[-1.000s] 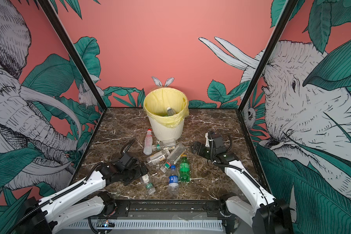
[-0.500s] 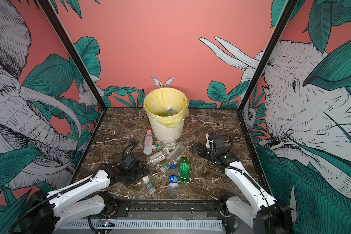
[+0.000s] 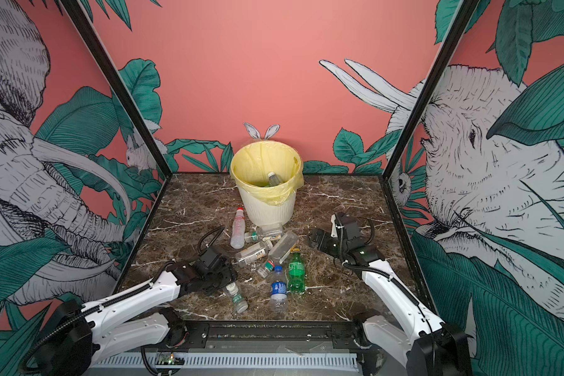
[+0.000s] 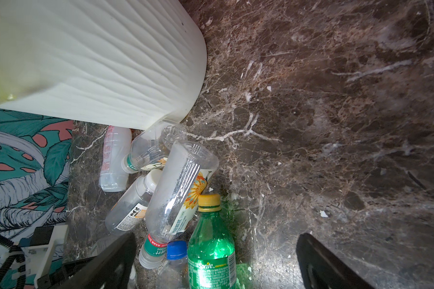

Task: Throw the plastic bottles in the bin
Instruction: Pick up the plastic bottle from the bottom-center of the table.

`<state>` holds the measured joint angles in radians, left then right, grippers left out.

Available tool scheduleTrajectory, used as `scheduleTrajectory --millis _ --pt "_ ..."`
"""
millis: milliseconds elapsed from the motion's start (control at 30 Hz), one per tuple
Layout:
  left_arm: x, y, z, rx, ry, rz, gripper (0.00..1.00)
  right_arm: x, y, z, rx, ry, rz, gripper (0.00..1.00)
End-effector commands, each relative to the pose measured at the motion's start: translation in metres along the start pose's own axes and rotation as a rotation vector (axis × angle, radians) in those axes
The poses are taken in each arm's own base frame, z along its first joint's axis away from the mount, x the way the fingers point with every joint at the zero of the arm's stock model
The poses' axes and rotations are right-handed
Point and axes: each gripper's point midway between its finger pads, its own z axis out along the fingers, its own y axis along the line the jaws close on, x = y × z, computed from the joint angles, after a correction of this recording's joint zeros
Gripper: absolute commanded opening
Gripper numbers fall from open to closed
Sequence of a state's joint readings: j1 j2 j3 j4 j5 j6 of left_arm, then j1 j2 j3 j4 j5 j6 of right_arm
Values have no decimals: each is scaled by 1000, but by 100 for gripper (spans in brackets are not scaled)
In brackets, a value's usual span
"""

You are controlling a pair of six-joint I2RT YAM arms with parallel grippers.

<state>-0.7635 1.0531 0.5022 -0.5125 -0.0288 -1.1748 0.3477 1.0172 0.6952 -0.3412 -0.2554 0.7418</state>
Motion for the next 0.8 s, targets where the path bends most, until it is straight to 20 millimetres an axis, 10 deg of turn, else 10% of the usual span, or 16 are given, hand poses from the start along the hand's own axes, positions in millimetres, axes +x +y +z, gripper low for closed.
scheduleTrajectory --millis 0,767 --pt "-5 5 0 -19 -36 24 73 1 0 -4 -14 -13 46 99" --pt "1 52 -9 -210 -24 178 62 7 -23 19 26 -4 77 99"
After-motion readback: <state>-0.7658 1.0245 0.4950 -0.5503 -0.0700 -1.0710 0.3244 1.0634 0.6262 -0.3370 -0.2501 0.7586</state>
